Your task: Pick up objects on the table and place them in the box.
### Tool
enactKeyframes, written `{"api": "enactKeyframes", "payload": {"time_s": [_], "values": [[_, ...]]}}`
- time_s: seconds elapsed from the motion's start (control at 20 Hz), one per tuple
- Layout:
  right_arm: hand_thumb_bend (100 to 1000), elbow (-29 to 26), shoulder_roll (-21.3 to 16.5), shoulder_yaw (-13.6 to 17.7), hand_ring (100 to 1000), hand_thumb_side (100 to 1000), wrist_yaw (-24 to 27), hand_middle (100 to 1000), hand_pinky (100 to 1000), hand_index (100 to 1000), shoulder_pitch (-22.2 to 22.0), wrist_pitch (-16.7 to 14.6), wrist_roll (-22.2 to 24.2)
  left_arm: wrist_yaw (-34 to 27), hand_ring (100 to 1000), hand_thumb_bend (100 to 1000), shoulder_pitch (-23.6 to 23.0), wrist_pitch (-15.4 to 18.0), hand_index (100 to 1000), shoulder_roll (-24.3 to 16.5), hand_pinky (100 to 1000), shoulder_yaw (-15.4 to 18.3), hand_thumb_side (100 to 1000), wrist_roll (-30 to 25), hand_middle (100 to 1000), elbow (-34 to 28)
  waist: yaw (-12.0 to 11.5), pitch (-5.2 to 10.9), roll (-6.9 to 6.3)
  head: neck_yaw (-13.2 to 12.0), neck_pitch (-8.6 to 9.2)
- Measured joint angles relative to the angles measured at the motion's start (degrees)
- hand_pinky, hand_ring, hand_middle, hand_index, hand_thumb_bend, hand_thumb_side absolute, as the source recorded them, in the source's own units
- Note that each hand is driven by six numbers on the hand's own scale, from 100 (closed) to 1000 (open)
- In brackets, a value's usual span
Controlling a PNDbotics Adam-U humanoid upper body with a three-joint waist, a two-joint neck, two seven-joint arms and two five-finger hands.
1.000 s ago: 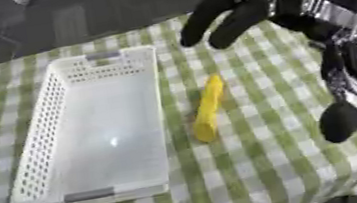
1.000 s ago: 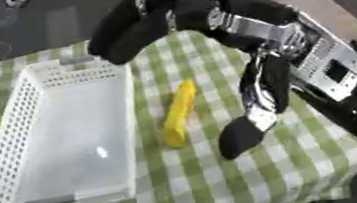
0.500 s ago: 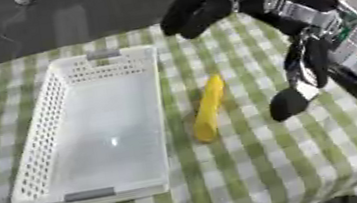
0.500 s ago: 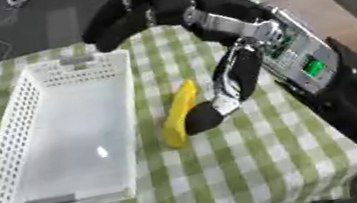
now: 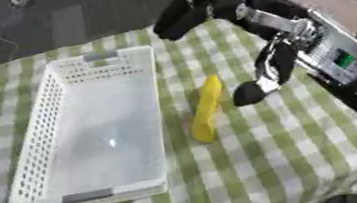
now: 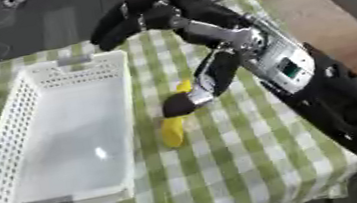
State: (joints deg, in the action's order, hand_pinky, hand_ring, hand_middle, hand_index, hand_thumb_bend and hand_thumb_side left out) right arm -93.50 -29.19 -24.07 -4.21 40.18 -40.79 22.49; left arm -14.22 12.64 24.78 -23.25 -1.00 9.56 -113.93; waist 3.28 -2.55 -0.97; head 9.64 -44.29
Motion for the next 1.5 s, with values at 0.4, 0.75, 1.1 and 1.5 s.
{"api": "enactKeyframes", "payload": {"time_s": [0.4, 0.75, 1.1, 1.5], "values": [[568, 7.24, 1.97, 0.08, 735, 728, -4.52, 793, 679, 841, 0.0, -2.08, -1.87, -0.02, 583, 413, 0.04, 0.1, 901, 0.0, 537, 0.0, 753, -0.08, 1000, 0.0, 0.08, -0.29, -0.19, 0.0, 0.0], [567, 11.15, 2.65, 0.09, 734, 728, -7.99, 792, 678, 842, -0.01, -3.17, -2.96, -0.13, 584, 413, 0.05, 0.15, 902, 0.0, 537, 0.0, 753, -0.09, 1000, 0.0, 0.09, -0.31, -0.28, 0.0, 0.0], [568, 11.84, 2.99, -0.18, 735, 729, -9.78, 793, 680, 843, -0.03, -3.44, -3.24, -0.2, 584, 413, 0.05, 0.31, 903, 0.0, 536, 0.0, 753, -0.1, 1000, 0.0, 0.1, -0.33, -0.28, -0.01, 0.0], [578, 11.84, 3.05, -1.09, 736, 727, -11.48, 793, 681, 845, -0.54, -3.41, -3.21, -0.23, 584, 412, 0.05, 0.36, 903, 0.0, 536, 0.0, 753, -0.13, 1000, 0.0, 0.12, -0.36, -0.3, -0.01, 0.0]]}}
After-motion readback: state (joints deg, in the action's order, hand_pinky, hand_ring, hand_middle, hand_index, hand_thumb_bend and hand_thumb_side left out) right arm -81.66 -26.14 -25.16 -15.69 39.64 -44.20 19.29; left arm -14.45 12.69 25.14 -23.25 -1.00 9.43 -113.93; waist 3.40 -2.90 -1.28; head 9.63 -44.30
